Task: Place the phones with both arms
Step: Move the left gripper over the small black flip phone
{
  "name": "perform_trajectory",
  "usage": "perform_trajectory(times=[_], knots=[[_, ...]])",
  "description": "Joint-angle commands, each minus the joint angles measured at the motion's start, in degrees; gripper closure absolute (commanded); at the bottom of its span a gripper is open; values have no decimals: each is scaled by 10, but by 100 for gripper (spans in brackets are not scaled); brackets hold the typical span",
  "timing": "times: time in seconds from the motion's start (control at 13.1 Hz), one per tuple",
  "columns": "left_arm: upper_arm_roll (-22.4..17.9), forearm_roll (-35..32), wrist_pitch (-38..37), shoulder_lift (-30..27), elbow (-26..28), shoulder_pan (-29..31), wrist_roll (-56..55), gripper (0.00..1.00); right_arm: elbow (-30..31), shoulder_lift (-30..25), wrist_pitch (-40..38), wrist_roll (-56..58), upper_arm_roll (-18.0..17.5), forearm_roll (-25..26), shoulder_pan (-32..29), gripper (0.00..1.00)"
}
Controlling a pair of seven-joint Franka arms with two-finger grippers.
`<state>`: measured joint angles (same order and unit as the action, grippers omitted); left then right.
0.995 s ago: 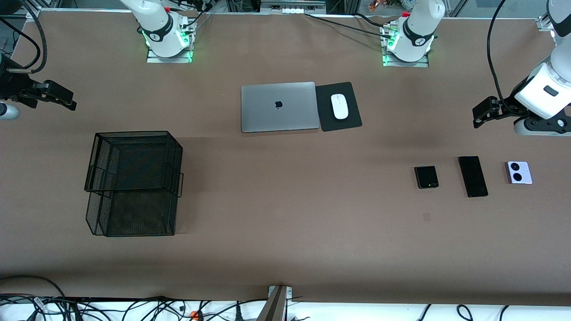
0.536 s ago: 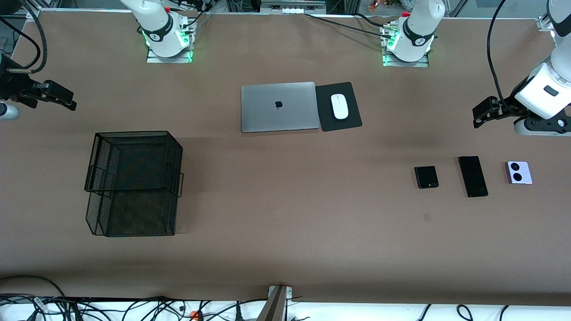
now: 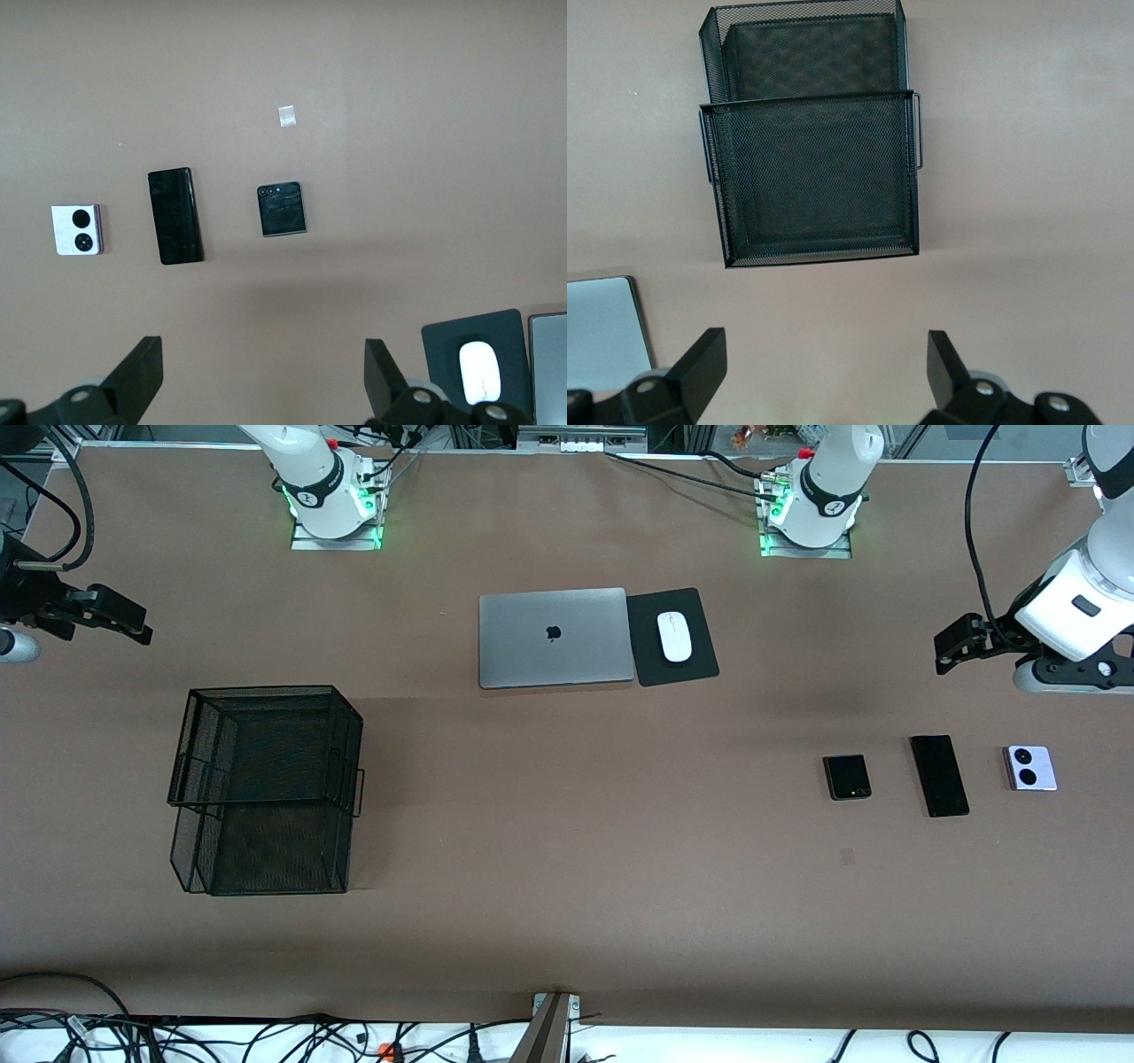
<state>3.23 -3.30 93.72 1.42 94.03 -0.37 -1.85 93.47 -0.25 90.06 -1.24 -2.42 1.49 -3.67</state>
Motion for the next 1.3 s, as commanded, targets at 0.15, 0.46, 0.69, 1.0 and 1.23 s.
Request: perform_trajectory(times=[0.15,0.46,0.69,1.0,1.23], knots=[[0,2,-15,25,-33,-4,8,0,-2,-1,2,-3,-5,-8,-5,0],[0,1,-15,31,-35,-6,11,0,-2,0,2,-3,-5,-8,-5,0],[0,3,-30,51,-22,-2,17,0,-2,0,2,-3,-5,-9,-5,0],[-1,4,49,121,-15,0,12,0,-2,0,2,-3,-5,-9,-5,0],[-1,4,118,164,-3,1,7,0,-2,0,2,-3,-5,-9,-5,0]])
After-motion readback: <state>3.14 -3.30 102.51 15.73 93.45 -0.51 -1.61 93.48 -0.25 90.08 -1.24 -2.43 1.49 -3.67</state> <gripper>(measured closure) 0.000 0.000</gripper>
